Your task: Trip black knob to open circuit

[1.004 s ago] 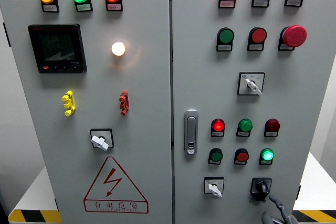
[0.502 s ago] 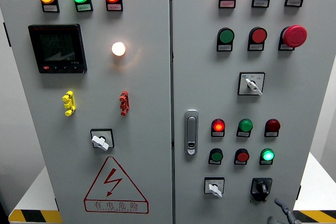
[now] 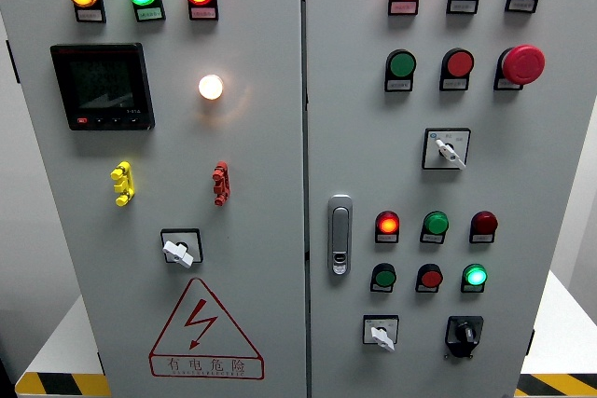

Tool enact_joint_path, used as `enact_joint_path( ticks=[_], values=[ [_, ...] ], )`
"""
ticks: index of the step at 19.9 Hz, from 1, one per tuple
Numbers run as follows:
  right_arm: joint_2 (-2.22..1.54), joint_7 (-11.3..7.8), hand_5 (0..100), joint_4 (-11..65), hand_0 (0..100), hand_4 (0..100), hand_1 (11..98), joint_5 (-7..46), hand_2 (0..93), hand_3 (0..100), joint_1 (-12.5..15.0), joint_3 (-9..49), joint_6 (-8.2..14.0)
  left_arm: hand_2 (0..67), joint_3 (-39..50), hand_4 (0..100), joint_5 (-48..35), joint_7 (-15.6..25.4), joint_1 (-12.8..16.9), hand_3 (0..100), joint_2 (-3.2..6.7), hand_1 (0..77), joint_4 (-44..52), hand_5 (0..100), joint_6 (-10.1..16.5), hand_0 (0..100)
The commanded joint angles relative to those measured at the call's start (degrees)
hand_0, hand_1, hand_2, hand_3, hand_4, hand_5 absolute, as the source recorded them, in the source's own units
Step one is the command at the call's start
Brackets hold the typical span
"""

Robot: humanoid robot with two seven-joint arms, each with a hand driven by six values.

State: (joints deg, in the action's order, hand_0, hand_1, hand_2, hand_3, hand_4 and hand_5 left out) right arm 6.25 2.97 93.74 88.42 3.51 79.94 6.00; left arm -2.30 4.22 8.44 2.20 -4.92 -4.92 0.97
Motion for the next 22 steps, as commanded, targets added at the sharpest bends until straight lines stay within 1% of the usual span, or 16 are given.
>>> enact_joint_path(
  ticks=[1, 2, 3, 4, 5, 8, 9, 10, 11, 12, 14, 16, 17, 18, 22],
  values=[
    [0.34, 0.02, 79, 1.53, 84, 51, 47.2, 0.52, 7.8, 58, 0.35, -0.22, -0.03, 12.7, 0.02, 7, 0.0, 0.0, -0.01, 21, 0.0, 3.5, 0.0, 2, 0.0, 0],
    [0.43, 0.02, 76, 2.58, 84, 47, 47.4, 0.52, 7.8, 55, 1.14, -0.4, -0.03, 12.7, 0.02, 7, 0.0, 0.0, -0.01, 21, 0.0, 3.4, 0.0, 2, 0.0, 0],
    [0.34, 0.02, 71, 3.03, 84, 43, 48.0, 0.61, 7.5, 50, 1.76, -0.4, -0.03, 12.7, -0.07, 7, 0.0, 0.0, -0.01, 21, 0.0, 3.3, -0.09, 2, 0.0, 0],
    [0.43, -0.07, 66, 3.12, 84, 39, 48.4, 0.78, 6.4, 46, 2.02, -0.4, -0.03, 12.7, -0.07, 7, 0.0, 0.0, -0.01, 21, 0.0, 3.3, 0.0, 2, 0.0, 0],
    [0.34, 0.02, 61, 3.12, 83, 35, 48.9, 1.05, 6.8, 42, 2.03, -0.4, -0.03, 12.7, -0.07, 7, 0.0, 0.0, -0.01, 21, 0.0, 3.3, 0.0, 2, 0.0, 0],
    [0.43, 0.02, 56, 3.12, 83, 32, 49.6, 1.49, 7.5, 39, 2.03, -0.4, -0.03, 12.7, -0.07, 7, 0.0, 0.0, -0.01, 21, 0.0, 3.5, 0.0, 2, 0.0, 0],
    [0.86, -0.07, 54, 3.12, 83, 30, 50.0, 2.18, 7.8, 38, 2.11, -0.31, -0.03, 12.7, -0.07, 7, 0.0, 0.0, -0.01, 21, 0.0, 3.5, -0.09, 2, 0.0, 0],
    [1.22, 0.02, 52, 3.12, 83, 29, 50.1, 2.63, 8.2, 37, 2.11, -0.31, -0.03, 12.7, -0.07, 7, 0.0, 0.0, -0.01, 21, 0.0, 3.5, -0.09, 2, 0.0, 0],
    [1.31, 0.02, 51, 3.21, 83, 28, 50.1, 2.72, 8.4, 36, 2.11, -0.31, -0.03, 12.7, 0.02, 7, 0.0, 0.0, -0.01, 21, 0.0, 3.5, -0.09, 2, 0.0, 0],
    [1.31, -0.07, 48, 3.21, 83, 27, 50.1, 2.89, 8.8, 35, 2.11, -0.31, -0.03, 12.7, 0.02, 7, 0.0, 0.0, -0.01, 21, 0.0, 3.6, 0.0, 2, 0.0, 0],
    [1.48, -0.07, 46, 3.21, 84, 26, 50.0, 3.42, 9.3, 33, 2.11, -0.31, -0.03, 12.7, 0.02, 7, 0.0, 0.0, -0.01, 21, 0.0, 3.6, 0.0, 2, 0.0, 0],
    [1.48, -0.07, 43, 3.21, 84, 25, 50.0, 3.6, 9.9, 32, 2.11, -0.4, -0.03, 12.7, -0.07, 7, 0.0, 0.0, -0.01, 21, 0.0, 3.5, 0.0, 2, 0.0, 0],
    [1.4, -0.07, 43, 3.21, 84, 25, 50.0, 3.6, 10.0, 31, 2.11, -0.4, -0.03, 12.7, -0.07, 7, 0.0, 0.0, -0.01, 21, 0.0, 3.4, 0.0, 2, 0.0, 0],
    [1.48, -0.07, 43, 3.21, 84, 25, 49.9, 3.6, 10.2, 31, 2.03, -0.4, -0.03, 12.7, -0.07, 7, 0.0, 0.0, -0.01, 21, 0.0, 3.4, 0.0, 2, 0.0, 0],
    [1.48, -0.07, 41, 3.21, 85, 22, 49.6, 5.0, 10.6, 28, 1.85, -0.4, -0.03, 12.7, -0.07, 7, 0.0, 0.0, -0.01, 21, 0.0, 3.4, -0.09, 2, 0.0, 0]
  ],
)
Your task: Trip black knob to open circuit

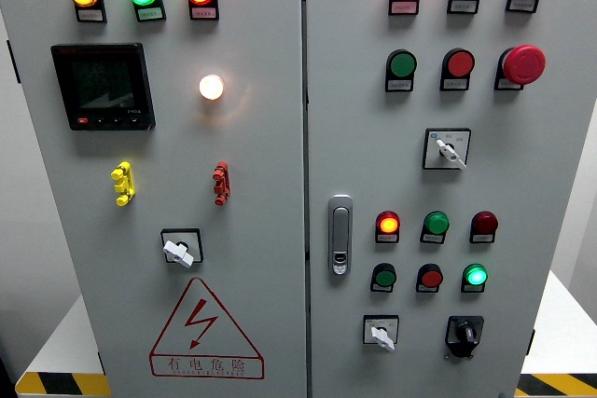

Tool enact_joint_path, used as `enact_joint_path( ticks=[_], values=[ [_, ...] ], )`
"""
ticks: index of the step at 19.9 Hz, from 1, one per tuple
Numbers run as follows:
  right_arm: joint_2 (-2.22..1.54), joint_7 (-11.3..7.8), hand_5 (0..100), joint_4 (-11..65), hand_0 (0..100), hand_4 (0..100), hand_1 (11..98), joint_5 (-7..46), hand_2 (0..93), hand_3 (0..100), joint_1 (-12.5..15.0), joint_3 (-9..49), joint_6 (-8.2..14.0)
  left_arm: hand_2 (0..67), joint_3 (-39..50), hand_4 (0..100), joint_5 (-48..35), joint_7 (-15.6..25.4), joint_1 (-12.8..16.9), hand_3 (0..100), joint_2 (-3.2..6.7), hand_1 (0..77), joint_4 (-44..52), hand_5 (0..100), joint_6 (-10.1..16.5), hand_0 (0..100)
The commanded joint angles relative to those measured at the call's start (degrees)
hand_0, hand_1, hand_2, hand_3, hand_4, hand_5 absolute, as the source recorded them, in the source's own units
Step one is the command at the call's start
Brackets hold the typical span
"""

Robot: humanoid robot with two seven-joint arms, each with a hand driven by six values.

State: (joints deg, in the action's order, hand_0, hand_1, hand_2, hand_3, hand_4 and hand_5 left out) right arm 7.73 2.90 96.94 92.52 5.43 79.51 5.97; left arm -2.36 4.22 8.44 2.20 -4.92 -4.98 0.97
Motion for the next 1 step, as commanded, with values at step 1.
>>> enact_joint_path(
  ticks=[1],
  values=[
    [0.01, 0.0, 40, 0.0, 85, 22, 49.6, 1.25, 10.7, 28, 0.02, -0.05, 0.0, 12.7, 0.08, 7, 0.0, 0.0, 0.0, 21, 0.0, 3.4, 0.06, 2, 0.0, 0]
  ],
)
